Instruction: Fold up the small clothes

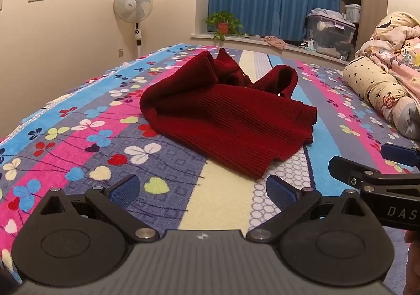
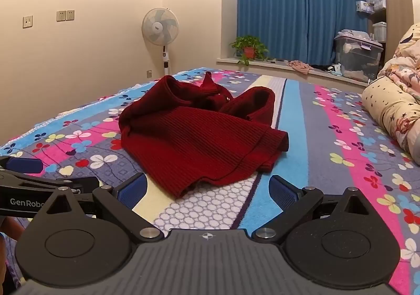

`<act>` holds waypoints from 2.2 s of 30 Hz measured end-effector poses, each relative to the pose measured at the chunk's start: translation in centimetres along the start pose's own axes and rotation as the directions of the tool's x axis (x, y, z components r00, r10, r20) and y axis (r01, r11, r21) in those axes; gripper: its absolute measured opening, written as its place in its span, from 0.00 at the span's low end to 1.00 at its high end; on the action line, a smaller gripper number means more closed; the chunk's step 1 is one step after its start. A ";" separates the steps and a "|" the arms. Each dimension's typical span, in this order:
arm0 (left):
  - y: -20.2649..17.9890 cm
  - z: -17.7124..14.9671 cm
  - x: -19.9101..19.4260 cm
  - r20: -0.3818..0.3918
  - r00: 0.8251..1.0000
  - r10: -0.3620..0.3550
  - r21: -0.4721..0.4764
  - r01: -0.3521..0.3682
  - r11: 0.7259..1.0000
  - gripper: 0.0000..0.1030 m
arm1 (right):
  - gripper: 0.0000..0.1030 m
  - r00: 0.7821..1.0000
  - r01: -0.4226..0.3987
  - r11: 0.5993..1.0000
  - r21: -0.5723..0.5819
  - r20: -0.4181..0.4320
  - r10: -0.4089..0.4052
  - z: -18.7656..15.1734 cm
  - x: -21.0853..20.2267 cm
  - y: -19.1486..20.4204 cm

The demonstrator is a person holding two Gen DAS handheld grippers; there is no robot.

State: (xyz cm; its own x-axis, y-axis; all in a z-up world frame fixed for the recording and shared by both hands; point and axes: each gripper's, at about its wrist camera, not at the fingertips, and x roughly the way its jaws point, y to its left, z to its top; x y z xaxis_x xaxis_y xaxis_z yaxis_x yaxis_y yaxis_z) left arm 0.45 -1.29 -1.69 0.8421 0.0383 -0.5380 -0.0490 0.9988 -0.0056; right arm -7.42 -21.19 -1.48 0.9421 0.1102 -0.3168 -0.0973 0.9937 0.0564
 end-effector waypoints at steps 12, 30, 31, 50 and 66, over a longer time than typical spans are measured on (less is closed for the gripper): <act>-0.1 0.0 0.2 -0.002 1.000 0.005 0.005 -0.005 1.000 0.99 | 0.96 1.000 -0.003 1.000 0.003 -0.004 0.003 -0.4 0.2 -0.1; -0.1 -0.1 0.2 0.002 1.000 0.003 0.010 -0.003 1.000 0.99 | 0.96 1.000 0.001 1.000 0.004 -0.001 -0.001 -0.1 0.3 -0.1; -0.1 -0.1 0.2 0.002 1.000 0.003 0.010 -0.003 1.000 0.99 | 0.96 1.000 0.001 1.000 0.004 -0.001 -0.001 -0.1 0.3 -0.1; 0.0 -0.2 0.2 0.005 1.000 0.002 0.017 -0.002 1.000 0.99 | 0.95 1.000 0.002 1.000 -0.001 -0.015 -0.002 -0.1 0.3 -0.1; -0.6 -0.9 0.6 0.048 0.999 -0.004 0.079 0.000 0.997 0.90 | 0.93 0.993 0.033 0.996 0.085 -0.120 -0.022 0.4 0.9 -1.4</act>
State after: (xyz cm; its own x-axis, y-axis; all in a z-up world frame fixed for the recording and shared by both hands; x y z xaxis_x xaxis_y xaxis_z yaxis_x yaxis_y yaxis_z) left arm 0.46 -1.85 -2.74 0.8673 0.0356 -0.4965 -0.0062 0.9981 0.0609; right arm -6.28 -22.47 -1.45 0.8986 0.0900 -0.4294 -0.0388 0.9912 0.1266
